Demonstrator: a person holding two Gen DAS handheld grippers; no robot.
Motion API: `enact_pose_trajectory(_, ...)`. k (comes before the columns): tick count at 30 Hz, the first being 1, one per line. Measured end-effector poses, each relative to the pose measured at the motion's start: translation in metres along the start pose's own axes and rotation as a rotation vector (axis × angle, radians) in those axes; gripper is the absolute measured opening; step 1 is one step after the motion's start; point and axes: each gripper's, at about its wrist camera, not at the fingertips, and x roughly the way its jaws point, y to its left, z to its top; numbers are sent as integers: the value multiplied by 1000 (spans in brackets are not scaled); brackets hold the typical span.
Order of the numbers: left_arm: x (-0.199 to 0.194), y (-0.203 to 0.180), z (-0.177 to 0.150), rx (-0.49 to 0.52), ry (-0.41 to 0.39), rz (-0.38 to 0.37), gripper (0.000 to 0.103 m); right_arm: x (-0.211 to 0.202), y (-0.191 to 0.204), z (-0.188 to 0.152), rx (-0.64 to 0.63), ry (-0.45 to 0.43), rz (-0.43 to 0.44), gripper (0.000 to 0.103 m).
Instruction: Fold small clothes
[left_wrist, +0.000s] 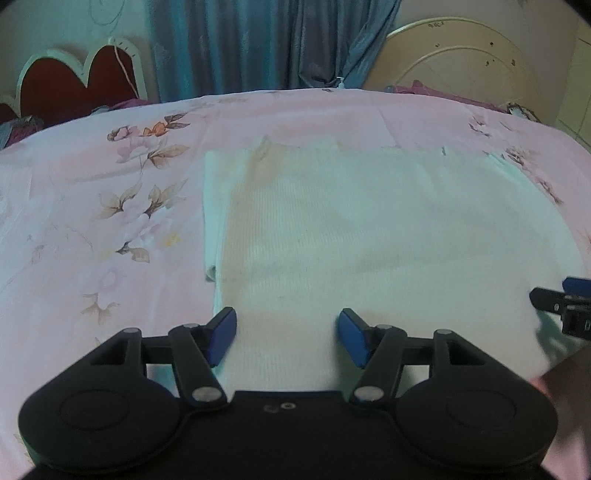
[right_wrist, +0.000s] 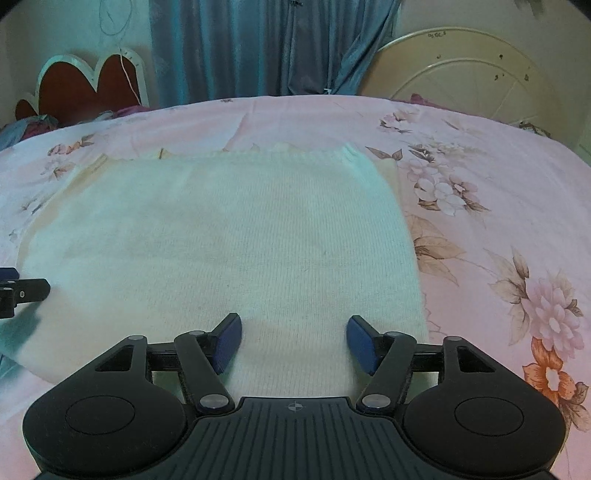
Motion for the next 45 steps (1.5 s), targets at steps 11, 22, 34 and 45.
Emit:
enact_pose_trajectory(11,-11,4,-3,-36,-1,-18,64,-1,3,-4,-5,-14,-17,65)
enact_pose_trajectory(22,-48,29,-35,-333,65,-53,72,-9,7,12,-45,-35,115,66)
enact_pose_trajectory(34,-50,12,-59,-626,52,-125,80,-10,-4,17,-87,-36,308,66)
enact_pose_trajectory(45,-9,21,-45,-843,-149,-244,85,4,18,40,-115,-75,311,66)
